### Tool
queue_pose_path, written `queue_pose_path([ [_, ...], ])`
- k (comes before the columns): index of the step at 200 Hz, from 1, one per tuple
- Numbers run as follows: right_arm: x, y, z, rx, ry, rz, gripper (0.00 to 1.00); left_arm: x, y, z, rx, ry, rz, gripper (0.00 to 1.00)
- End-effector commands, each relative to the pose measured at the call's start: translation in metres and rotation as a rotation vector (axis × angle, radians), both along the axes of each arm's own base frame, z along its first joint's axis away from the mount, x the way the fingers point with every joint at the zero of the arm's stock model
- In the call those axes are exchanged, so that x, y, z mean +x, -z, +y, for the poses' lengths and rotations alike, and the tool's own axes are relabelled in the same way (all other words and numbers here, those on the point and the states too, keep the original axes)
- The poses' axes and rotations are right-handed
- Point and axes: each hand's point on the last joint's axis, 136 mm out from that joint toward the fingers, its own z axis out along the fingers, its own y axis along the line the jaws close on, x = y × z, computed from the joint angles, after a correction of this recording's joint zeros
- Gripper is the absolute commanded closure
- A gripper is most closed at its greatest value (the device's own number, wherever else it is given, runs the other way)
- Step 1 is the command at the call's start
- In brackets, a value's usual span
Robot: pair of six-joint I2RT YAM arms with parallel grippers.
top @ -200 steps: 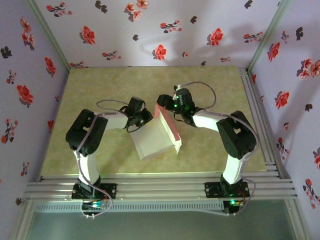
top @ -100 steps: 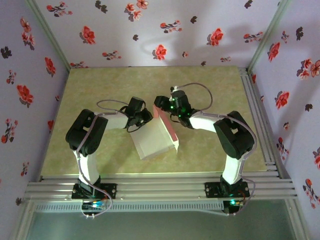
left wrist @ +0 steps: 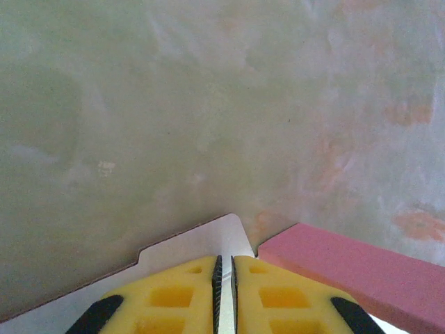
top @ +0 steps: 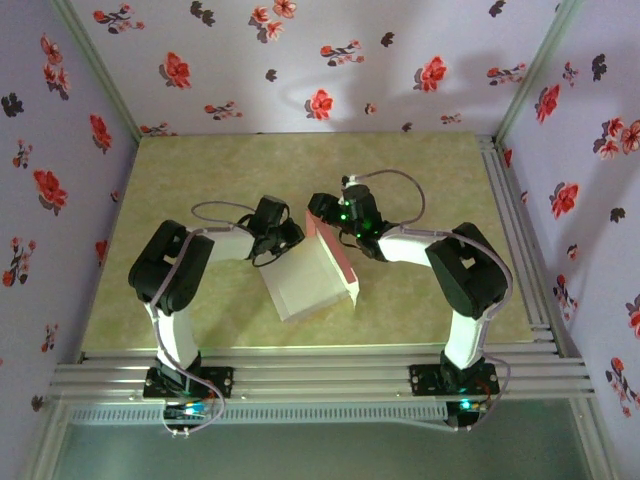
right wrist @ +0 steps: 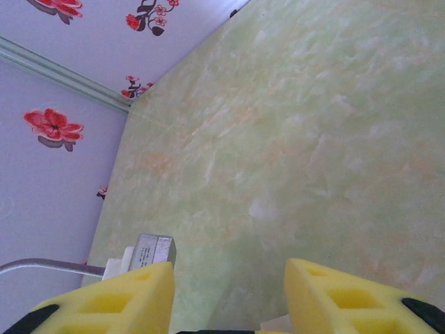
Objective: Fold the paper box
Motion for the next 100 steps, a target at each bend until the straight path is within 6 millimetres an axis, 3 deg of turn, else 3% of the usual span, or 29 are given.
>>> queue_pose_path([
  [1,-0.001,0.007,-0.006,-0.026,0.055,0.054,0.50,-0.011,0.013,0.012,0.054,-0.017,0.033,0.85],
  [49,-0.009,0.008,-0.013,-0.110,0.118,0.143,0.48,-0.016,0.032,0.011,0.058,-0.046,0.045,0.86],
  [100,-0.014,0.026,-0.013,-0.134,0.180,0.139,0.44,-0.016,0.029,0.010,0.050,-0.056,0.035,0.88],
])
